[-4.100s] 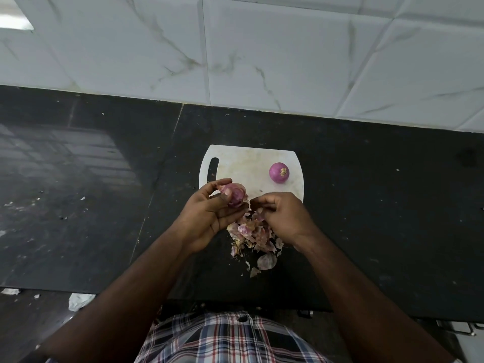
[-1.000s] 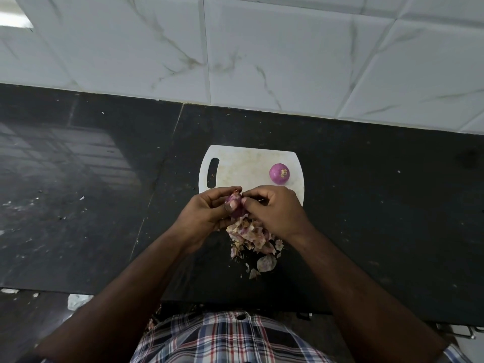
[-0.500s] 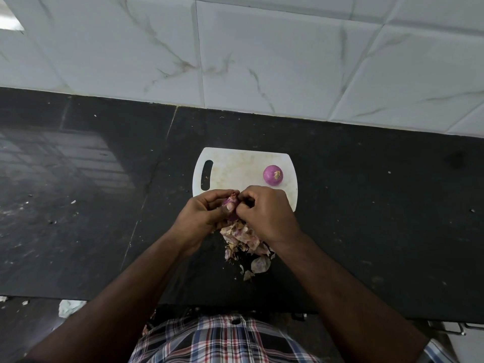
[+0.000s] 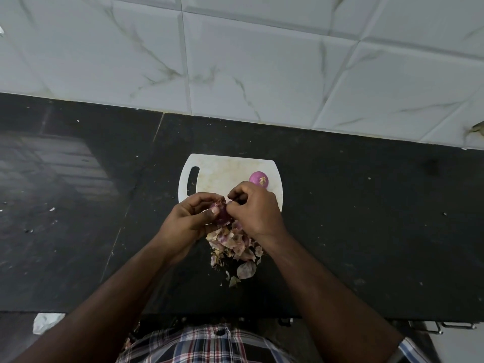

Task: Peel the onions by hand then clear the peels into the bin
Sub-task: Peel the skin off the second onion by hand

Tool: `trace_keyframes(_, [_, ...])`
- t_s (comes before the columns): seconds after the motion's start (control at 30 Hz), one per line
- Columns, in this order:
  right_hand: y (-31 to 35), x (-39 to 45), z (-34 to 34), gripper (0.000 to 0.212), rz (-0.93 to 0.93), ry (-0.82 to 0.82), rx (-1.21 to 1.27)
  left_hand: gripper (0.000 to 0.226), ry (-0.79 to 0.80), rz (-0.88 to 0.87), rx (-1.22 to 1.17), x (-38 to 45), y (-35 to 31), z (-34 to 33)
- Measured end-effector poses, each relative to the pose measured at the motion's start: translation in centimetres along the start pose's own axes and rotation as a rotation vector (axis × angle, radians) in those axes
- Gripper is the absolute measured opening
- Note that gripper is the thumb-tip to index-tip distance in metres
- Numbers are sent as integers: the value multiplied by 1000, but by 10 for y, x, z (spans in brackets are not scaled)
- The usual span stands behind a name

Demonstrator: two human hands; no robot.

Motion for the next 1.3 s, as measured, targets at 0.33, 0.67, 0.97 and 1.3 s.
trace_keyframes(0.33, [-8,1,-1,19,-72,106,240,24,-66,7,9,-5,-8,-1])
trace_keyframes(0.67, [-15,-7,-7,22,-22,-26,182,14,-122,30,-136,-6,-15,-2])
trace_keyframes(0.97, [-38,-16,-2,14,-80,93,73,27,-50,95,-294,-7,-19,5])
trace_keyframes(1.3, [12,-13,0,36,67,312,297,50,63,66,-178,-6,-20,4])
Point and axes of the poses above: each hand's wrist, its own x-axis towards the middle knuckle, its own z-axis out of the back of the hand, y = z × x, the point moved 2 cm from there along x, towards the middle knuckle, and after that the axes turned 8 degrees about x, right-handed, at the moved point
